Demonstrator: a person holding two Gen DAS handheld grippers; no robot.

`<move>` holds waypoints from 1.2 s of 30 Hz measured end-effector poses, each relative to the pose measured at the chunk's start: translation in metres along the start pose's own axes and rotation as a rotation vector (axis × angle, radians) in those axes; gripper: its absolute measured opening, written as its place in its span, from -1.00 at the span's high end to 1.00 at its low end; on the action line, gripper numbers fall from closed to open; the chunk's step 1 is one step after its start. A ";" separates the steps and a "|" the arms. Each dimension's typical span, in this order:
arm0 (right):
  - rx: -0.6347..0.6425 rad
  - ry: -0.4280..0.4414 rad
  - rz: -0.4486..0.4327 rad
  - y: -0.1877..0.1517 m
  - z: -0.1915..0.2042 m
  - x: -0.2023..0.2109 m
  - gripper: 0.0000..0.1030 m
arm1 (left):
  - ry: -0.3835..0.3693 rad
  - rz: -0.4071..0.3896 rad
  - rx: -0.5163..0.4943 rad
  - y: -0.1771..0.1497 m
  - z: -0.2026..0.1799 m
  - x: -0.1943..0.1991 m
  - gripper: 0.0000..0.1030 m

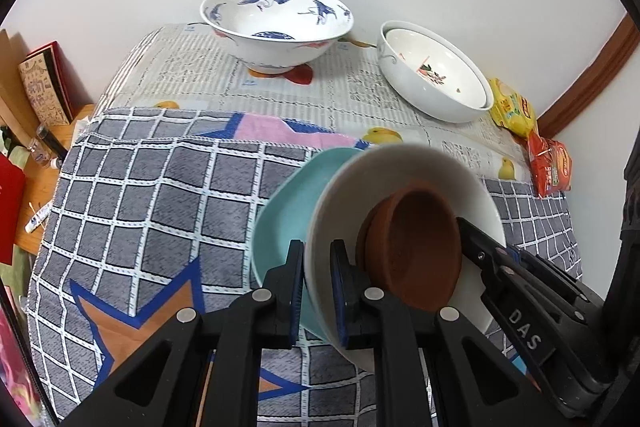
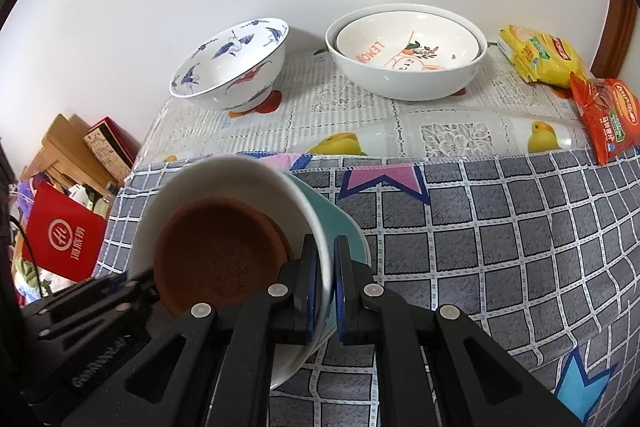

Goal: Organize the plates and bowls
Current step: 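Lift the white bowl with the left gripper and carry it over the teal plate, then lower the white bowl onto the teal plate and open the left gripper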

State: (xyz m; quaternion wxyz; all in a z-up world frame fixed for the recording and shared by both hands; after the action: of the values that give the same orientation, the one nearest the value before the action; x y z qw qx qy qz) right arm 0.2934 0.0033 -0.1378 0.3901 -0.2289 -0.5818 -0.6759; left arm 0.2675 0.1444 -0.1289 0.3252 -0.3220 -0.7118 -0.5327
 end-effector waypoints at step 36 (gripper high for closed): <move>-0.033 0.084 0.058 -0.004 -0.013 -0.033 0.81 | 0.054 0.003 -0.014 -0.002 0.006 -0.022 0.83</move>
State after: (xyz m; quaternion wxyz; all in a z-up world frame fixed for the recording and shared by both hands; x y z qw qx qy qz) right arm 0.3110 -0.0004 -0.1681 0.4300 -0.2235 -0.5467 -0.6829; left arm 0.2786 0.1475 -0.1491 0.3427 -0.3107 -0.6988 -0.5457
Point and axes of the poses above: each gripper's, at about its wrist camera, not at the fingertips, and x roughly against the way its jaws point, z to its left, y to its top, the point moved 4 cm from there along -x, roughly the way its jaws point, and after that the axes turned 8 degrees about -z, right-handed, at the moved point
